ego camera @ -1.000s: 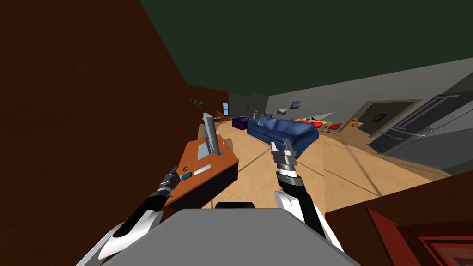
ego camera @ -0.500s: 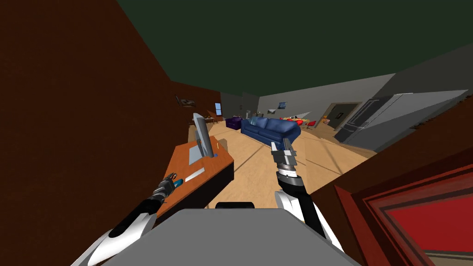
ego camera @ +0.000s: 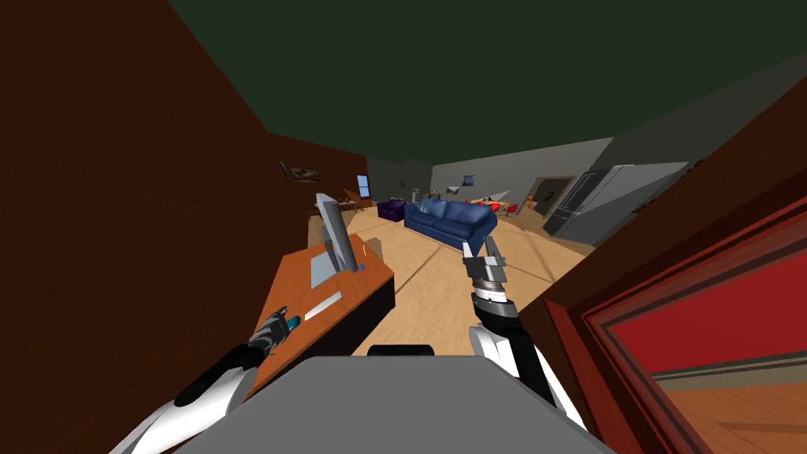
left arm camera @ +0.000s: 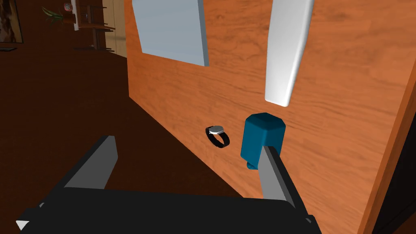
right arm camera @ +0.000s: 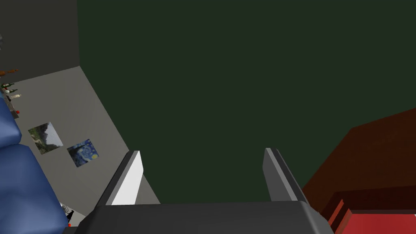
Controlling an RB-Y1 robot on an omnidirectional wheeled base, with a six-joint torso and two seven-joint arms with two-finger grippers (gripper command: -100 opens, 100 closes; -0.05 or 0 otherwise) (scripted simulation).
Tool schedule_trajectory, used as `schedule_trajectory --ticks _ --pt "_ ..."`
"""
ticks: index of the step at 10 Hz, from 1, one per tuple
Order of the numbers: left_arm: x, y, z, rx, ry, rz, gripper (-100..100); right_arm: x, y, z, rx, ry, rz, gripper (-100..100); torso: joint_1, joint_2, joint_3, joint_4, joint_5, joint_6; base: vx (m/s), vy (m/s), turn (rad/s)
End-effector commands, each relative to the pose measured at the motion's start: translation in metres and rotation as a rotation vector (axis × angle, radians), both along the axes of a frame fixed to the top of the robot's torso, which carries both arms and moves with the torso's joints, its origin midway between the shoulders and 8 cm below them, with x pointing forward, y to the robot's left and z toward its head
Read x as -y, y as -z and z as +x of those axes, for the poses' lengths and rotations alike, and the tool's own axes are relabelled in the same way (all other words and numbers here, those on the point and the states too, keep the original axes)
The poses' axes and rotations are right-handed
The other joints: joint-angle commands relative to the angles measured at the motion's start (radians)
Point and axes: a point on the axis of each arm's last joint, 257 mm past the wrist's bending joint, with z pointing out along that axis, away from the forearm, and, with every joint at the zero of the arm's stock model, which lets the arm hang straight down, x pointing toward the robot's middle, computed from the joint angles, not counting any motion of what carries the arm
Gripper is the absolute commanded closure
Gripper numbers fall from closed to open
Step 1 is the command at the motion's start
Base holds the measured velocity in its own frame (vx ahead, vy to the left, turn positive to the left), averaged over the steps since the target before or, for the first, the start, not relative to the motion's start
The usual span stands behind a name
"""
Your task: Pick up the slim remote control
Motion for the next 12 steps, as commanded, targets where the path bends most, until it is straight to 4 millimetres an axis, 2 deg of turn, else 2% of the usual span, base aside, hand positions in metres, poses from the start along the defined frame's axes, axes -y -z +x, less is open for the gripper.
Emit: schedule_trajectory --ticks 1,2,3,4,5,8,9,10,11,12 --pt "-0.004 0.013 -0.009 -0.034 -0.026 -0.028 -100 0.000 0.000 0.000 0.000 0.000 0.000 0 0.000 0.000 0.000 0.000 0.000 0.000 0.002 0.016 -0.187" --pt "-0.015 0.028 -0.023 -0.077 -0.071 -0.072 -100 0.000 0.000 0.000 0.000 0.000 0.000 0 0.001 0.000 0.000 0.000 0.000 -0.001 0.008 0.016 -0.280" --pt "-0.016 0.030 -0.026 -0.086 -0.075 -0.075 -100 0.000 0.000 0.000 0.000 0.000 0.000 0 0.001 0.000 0.000 0.000 0.000 0.000 0.008 0.023 -0.161" --pt "-0.027 0.044 -0.039 -0.119 -0.121 -0.115 -100 0.000 0.000 0.000 0.000 0.000 0.000 0 0.001 0.000 0.000 0.000 0.000 -0.001 0.007 0.023 -0.264" --pt "-0.026 0.047 -0.042 -0.135 -0.124 -0.122 -100 0.000 0.000 0.000 0.000 0.000 0.000 0 0.001 0.000 0.000 0.000 0.000 0.000 0.005 0.028 -0.125" --pt "-0.040 0.074 -0.072 -0.220 -0.215 -0.212 -100 0.000 0.000 0.000 0.000 0.000 0.000 0 0.001 -0.001 0.000 0.000 0.000 -0.001 0.008 0.028 -0.220" --pt "-0.041 0.076 -0.074 -0.226 -0.220 -0.214 -100 0.000 0.000 0.000 0.000 0.000 0.000 0 0.002 -0.001 -0.001 0.000 0.000 -0.001 0.011 0.032 -0.135" --pt "-0.045 0.087 -0.087 -0.265 -0.261 -0.258 -100 0.000 0.000 0.000 0.000 0.000 0.000 0 0.002 -0.001 -0.001 0.000 0.001 -0.001 0.011 0.035 -0.274" --pt "-0.045 0.088 -0.090 -0.268 -0.264 -0.259 -100 0.000 0.000 0.000 0.000 0.000 0.000 0 0.002 -0.001 -0.001 0.000 0.001 -0.001 0.011 0.039 -0.119" --pt "-0.048 0.099 -0.103 -0.305 -0.306 -0.303 -100 0.000 0.000 0.000 0.000 0.000 0.000 0 0.002 -0.001 -0.001 0.000 0.001 -0.002 0.015 0.042 -0.203"
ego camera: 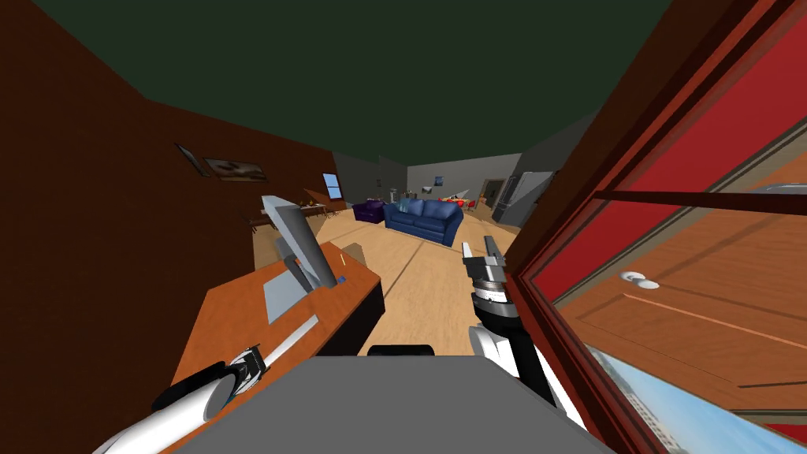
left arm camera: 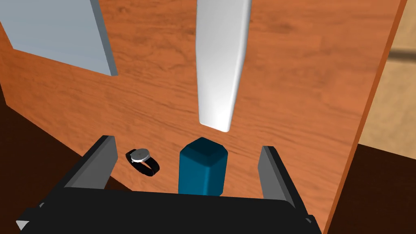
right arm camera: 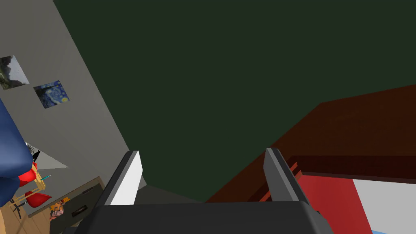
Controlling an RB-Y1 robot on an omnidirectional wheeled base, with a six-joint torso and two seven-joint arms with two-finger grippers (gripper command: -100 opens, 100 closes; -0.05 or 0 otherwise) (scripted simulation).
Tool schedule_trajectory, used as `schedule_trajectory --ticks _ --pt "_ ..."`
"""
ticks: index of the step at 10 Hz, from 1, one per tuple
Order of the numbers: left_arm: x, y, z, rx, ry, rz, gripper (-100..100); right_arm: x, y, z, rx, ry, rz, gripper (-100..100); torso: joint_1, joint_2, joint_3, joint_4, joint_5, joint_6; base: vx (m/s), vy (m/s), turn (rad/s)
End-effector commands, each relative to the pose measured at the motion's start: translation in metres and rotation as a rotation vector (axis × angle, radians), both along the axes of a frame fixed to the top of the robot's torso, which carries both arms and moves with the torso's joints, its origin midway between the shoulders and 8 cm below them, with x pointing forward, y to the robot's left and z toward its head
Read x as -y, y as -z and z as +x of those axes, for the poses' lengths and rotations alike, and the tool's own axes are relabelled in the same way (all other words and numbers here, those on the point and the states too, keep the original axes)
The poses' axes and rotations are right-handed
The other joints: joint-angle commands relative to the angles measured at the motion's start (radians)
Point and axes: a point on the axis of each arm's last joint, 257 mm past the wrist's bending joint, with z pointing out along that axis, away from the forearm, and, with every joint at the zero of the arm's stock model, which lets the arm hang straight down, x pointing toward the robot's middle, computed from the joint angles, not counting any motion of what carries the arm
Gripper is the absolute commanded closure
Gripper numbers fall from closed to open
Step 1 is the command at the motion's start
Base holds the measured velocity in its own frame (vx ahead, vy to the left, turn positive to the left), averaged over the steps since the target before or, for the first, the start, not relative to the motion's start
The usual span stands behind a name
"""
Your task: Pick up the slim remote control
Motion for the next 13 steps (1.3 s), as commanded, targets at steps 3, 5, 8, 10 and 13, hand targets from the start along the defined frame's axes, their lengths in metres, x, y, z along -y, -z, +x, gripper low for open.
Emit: schedule_trajectory --ticks 3,5,8,10,13 --pt "-0.001 0.022 -0.025 -0.072 -0.092 -0.101 -100 0.000 0.000 0.000 0.000 0.000 0.000 0 0.000 0.000 0.000 0.000 0.000 0.000 0.014 0.052 -0.222" --pt "0.003 0.032 -0.038 -0.115 -0.126 -0.151 -100 0.000 0.000 0.000 0.000 0.000 0.000 0 0.001 0.000 0.000 0.000 0.000 -0.001 0.016 0.059 -0.154" --pt "0.010 0.050 -0.062 -0.178 -0.195 -0.233 -100 0.000 0.000 0.000 0.000 0.000 0.000 0 0.000 0.000 0.000 0.000 0.000 0.000 0.010 0.054 -0.178" --pt "0.016 0.059 -0.074 -0.214 -0.226 -0.277 -100 0.000 0.000 0.000 0.000 0.000 0.000 0 0.002 -0.001 0.000 0.000 0.001 -0.001 0.011 0.076 -0.117" --pt "0.030 0.071 -0.087 -0.260 -0.268 -0.350 -100 0.000 0.000 0.000 0.000 0.000 0.000 0 0.004 -0.001 0.000 0.000 0.001 -0.001 0.008 0.100 -0.145"
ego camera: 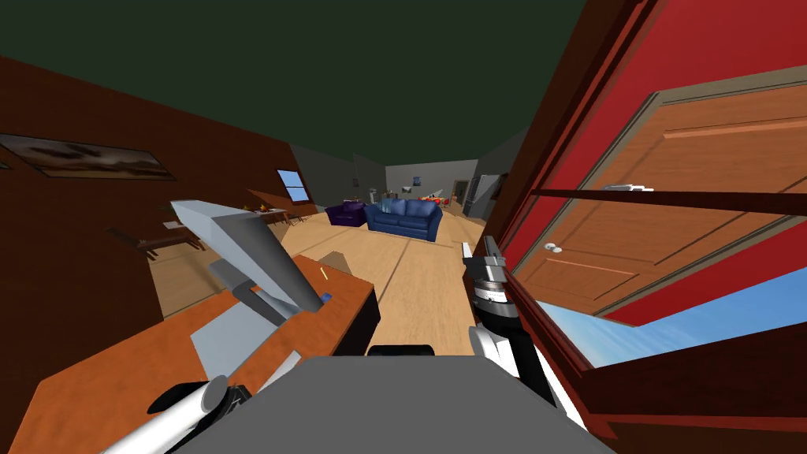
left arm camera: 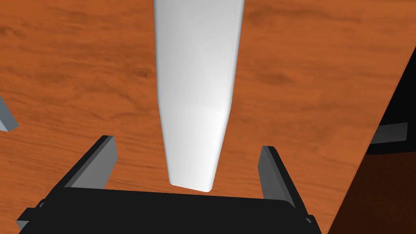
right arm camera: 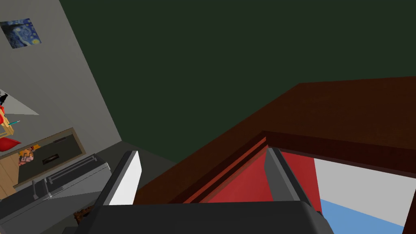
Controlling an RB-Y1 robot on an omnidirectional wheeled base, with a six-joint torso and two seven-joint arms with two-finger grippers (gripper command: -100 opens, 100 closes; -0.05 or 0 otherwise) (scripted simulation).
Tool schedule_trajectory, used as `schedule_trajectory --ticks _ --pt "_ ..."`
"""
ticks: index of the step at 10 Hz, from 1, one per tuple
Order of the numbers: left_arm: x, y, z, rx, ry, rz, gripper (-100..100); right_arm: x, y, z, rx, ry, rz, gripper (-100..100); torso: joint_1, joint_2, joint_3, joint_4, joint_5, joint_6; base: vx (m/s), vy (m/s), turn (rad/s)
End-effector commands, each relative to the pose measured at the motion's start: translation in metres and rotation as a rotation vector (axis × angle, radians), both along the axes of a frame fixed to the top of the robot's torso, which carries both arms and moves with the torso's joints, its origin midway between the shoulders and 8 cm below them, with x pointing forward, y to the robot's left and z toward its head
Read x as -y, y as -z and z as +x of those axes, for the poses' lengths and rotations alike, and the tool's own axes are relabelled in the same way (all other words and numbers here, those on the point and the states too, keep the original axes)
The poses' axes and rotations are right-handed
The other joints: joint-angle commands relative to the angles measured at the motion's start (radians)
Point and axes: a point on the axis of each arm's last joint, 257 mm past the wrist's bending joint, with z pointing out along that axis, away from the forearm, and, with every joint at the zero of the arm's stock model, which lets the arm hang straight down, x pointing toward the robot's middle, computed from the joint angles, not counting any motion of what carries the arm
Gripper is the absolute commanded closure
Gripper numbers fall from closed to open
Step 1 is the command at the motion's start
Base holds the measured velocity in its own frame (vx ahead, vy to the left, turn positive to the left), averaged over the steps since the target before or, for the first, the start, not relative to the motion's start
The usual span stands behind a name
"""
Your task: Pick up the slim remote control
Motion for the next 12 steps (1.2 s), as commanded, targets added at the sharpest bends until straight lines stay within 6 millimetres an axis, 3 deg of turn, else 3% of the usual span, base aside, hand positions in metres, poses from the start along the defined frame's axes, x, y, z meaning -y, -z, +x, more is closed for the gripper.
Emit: schedule_trajectory --ticks 1,5,6,7,8,9,12 --pt "0.008 0.006 -0.008 -0.026 -0.024 -0.041 -100 0.000 0.000 0.000 0.000 0.000 0.000 0 0.000 0.000 0.000 0.000 0.000 0.000 0.010 0.051 -0.129" --pt "0.037 0.023 -0.022 -0.079 -0.068 -0.147 -100 0.000 0.000 0.000 0.000 0.000 0.000 0 0.001 0.000 0.000 0.000 0.000 0.000 0.006 0.092 -0.111" --pt "0.053 0.031 -0.029 -0.098 -0.080 -0.187 -100 0.000 0.000 0.000 0.000 0.000 0.000 0 0.001 0.000 0.000 0.000 0.000 0.000 0.018 0.123 -0.100" --pt "0.044 0.027 -0.024 -0.086 -0.071 -0.163 -100 0.000 0.000 0.000 0.000 0.000 0.000 0 0.002 -0.001 0.000 0.000 0.000 0.000 0.011 0.062 -0.031" --pt "0.046 0.027 -0.025 -0.089 -0.073 -0.168 0 0.000 0.000 0.000 0.000 0.000 0.000 0 -0.001 -0.001 0.000 0.000 0.000 0.000 0.001 0.011 0.003" --pt "0.054 0.037 -0.025 -0.087 -0.069 -0.166 -100 0.000 0.000 0.000 0.000 0.000 0.000 0 -0.004 0.000 0.000 0.000 -0.001 0.000 0.007 0.034 0.027" --pt "0.067 0.050 -0.025 -0.085 -0.061 -0.164 -100 0.000 0.000 0.000 0.000 0.000 0.000 0 -0.005 0.000 0.000 0.000 -0.001 0.000 -0.002 0.002 -0.005"
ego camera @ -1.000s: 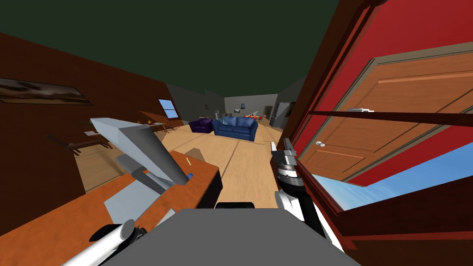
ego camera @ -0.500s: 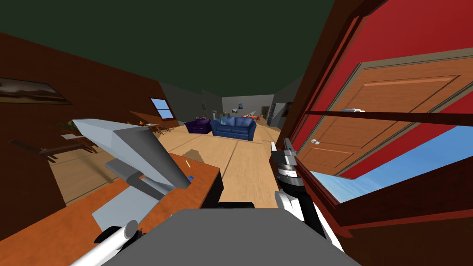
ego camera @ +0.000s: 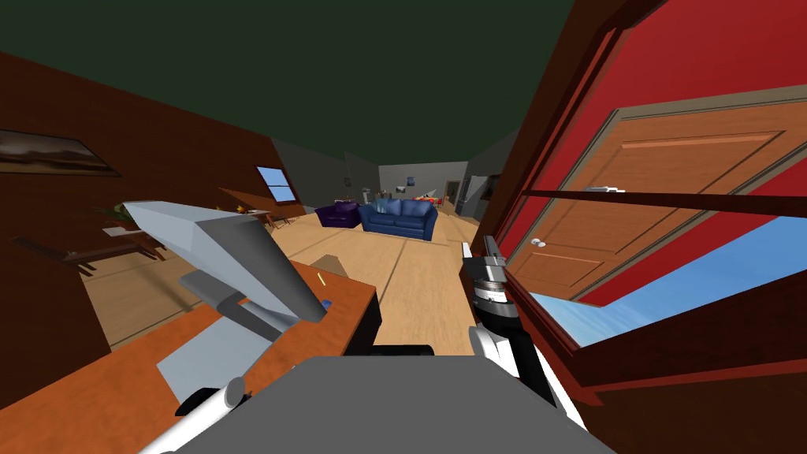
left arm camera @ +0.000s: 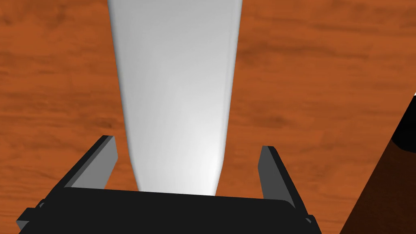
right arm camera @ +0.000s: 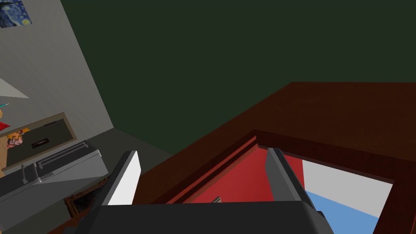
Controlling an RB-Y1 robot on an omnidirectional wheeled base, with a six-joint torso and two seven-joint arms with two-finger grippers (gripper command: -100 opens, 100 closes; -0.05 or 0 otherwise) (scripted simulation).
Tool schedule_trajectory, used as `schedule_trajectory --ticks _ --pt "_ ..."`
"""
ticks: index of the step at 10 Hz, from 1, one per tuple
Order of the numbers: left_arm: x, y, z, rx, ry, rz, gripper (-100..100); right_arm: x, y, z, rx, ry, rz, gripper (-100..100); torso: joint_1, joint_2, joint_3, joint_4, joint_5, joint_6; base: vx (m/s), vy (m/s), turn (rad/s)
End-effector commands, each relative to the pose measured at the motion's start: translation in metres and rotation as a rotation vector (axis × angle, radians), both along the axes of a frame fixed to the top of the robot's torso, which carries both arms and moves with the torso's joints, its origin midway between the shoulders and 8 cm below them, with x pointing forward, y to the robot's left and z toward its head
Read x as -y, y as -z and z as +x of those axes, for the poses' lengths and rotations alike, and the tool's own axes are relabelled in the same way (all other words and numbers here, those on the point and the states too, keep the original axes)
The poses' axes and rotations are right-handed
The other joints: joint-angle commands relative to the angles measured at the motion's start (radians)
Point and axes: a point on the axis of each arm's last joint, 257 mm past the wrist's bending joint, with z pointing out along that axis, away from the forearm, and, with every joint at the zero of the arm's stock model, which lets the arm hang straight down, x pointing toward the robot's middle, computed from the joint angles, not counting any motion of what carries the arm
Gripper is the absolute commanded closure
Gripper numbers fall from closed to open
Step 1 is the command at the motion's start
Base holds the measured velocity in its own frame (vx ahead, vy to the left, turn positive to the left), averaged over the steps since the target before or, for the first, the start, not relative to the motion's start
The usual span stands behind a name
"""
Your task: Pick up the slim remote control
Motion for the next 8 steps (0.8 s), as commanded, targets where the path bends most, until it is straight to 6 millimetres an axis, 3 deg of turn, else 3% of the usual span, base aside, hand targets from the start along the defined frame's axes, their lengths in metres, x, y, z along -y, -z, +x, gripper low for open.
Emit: schedule_trajectory --ticks 1,2,6,7,8 --pt "0.000 0.000 0.000 0.000 0.000 0.000 -100 0.000 0.000 0.000 0.000 0.000 0.000 0 0.000 0.000 0.000 0.000 0.000 0.000 0.000 0.000 0.000" --pt "0.000 0.001 0.000 0.001 0.001 0.001 100 0.000 0.000 0.000 0.000 0.000 0.000 0 0.000 0.000 0.000 0.000 0.000 0.000 0.000 0.000 0.000" --pt "0.000 0.000 0.000 0.001 0.001 0.002 100 0.000 0.000 0.000 0.000 0.000 0.000 0 -0.001 0.000 0.000 0.000 0.000 0.000 0.000 0.000 0.000" --pt "0.000 0.000 0.000 0.001 0.001 0.002 0 0.000 0.000 0.000 0.000 0.000 0.000 0 -0.001 0.000 0.000 0.000 0.000 0.000 0.000 0.000 0.000" --pt "-0.009 -0.010 0.000 -0.001 -0.004 0.000 100 0.000 0.000 0.000 0.000 0.000 0.000 0 -0.001 0.000 0.000 0.000 0.000 0.000 0.004 0.001 0.016"
